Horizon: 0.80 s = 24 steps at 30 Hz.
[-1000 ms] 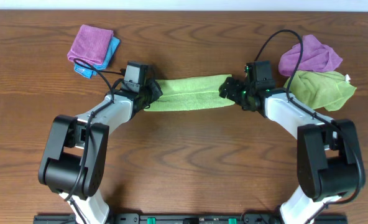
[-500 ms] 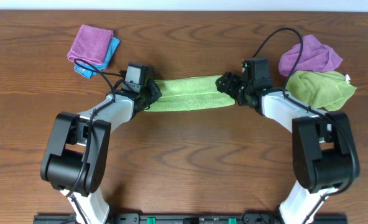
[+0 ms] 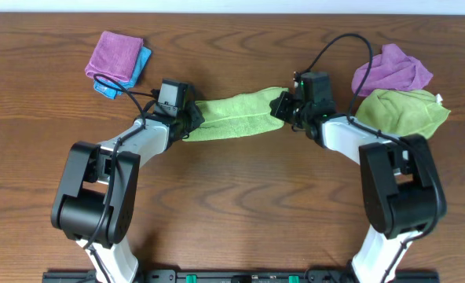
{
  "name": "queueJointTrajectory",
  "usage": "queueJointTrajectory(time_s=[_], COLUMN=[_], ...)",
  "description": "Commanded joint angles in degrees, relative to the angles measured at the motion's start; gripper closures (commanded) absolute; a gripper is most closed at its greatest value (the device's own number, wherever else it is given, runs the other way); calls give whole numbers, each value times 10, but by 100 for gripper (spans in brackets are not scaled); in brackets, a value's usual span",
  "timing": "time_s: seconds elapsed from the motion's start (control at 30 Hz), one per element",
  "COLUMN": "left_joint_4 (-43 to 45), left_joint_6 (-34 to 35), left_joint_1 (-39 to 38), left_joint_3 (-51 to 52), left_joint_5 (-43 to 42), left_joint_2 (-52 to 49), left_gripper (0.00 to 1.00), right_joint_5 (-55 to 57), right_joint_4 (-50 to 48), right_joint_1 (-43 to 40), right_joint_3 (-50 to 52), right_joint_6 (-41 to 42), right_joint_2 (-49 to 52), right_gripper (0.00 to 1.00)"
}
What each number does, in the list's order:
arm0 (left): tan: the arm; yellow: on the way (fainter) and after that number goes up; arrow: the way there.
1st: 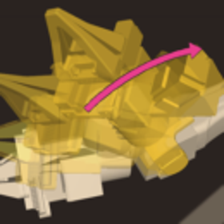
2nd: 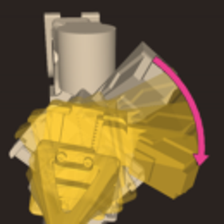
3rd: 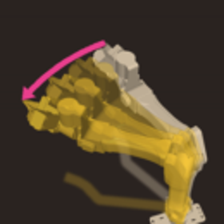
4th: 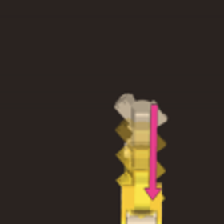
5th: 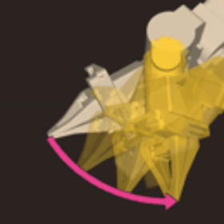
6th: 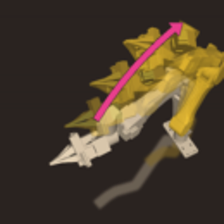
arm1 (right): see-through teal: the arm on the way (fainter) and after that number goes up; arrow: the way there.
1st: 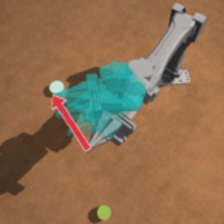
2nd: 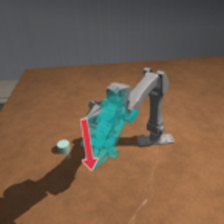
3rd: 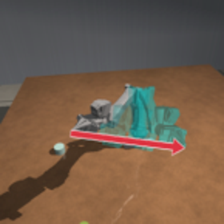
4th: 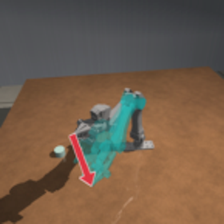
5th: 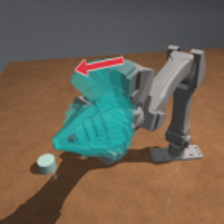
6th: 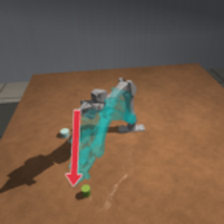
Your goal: Fold the cloth
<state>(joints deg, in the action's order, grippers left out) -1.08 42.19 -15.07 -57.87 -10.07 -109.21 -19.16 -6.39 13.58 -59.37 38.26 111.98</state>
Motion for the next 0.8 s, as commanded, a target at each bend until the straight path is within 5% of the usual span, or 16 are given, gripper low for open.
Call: queueJointTrajectory(time_s=[0.0,0.77], left_joint_4=[-6,-11], left_joint_6=[2,2], left_joint_1=[1,0], left_joint_3=[-11,-21], left_joint_5=[10,-1], left_joint_2=[-9,-9], left_gripper=[94,94], right_joint_5=[-3,82], right_joint_4=[-1,29], right_joint_1=[15,179], right_joint_3=[1,-97], right_joint_6=[-22,-97], right_joint_2=[-49,-33], right_gripper=[99,99])
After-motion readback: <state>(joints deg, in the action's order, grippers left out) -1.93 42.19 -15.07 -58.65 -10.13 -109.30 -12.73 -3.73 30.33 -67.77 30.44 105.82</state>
